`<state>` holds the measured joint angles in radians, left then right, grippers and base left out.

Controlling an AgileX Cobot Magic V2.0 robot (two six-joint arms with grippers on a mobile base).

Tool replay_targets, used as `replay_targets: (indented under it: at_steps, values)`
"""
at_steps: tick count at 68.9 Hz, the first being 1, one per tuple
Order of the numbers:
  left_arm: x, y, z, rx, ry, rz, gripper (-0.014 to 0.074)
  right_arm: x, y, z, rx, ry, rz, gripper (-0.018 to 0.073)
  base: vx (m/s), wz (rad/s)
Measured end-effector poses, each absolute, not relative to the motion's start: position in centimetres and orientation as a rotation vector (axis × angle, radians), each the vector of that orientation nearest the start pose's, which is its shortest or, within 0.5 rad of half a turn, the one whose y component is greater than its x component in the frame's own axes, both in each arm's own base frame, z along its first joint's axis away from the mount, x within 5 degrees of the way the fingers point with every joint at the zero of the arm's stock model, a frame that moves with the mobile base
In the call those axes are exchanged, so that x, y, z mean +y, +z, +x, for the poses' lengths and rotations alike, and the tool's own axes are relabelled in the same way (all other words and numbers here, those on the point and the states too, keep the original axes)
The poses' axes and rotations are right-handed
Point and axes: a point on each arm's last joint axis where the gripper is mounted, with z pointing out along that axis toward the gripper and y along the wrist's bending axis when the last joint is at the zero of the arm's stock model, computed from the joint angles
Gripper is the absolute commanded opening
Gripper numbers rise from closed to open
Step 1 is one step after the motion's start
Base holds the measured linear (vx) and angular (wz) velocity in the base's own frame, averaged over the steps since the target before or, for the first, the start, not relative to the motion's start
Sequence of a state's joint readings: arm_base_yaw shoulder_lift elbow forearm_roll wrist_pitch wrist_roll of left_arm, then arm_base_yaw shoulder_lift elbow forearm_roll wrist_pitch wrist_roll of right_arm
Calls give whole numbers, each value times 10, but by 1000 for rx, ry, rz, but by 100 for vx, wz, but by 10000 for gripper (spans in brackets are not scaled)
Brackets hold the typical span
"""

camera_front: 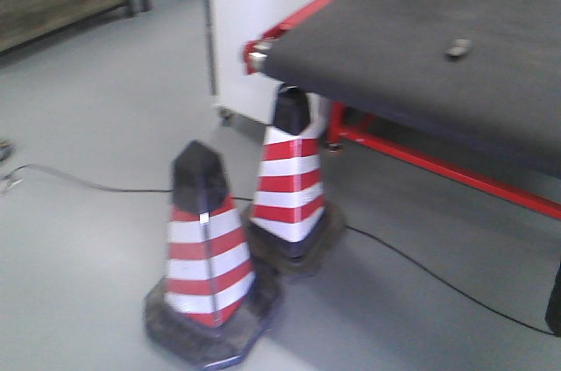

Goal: Move and align brake pads A on conveyor
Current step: 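Turn and drive up to the conveyor belt with two pads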

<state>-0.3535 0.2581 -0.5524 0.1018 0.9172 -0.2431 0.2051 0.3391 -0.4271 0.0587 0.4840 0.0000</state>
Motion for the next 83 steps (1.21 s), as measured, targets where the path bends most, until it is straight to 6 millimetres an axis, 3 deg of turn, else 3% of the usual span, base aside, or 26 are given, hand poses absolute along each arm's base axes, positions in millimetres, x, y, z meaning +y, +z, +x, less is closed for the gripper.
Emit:
replay_targets:
  at_steps: [40,83]
  values:
    - [-7,300,40,2107,-236,133,-6,18,291,74,1877,202,-163,-4,18,-71]
    - [-7,300,40,2107,-237,133,-6,18,291,74,1877,202,-163,-4,17,-24]
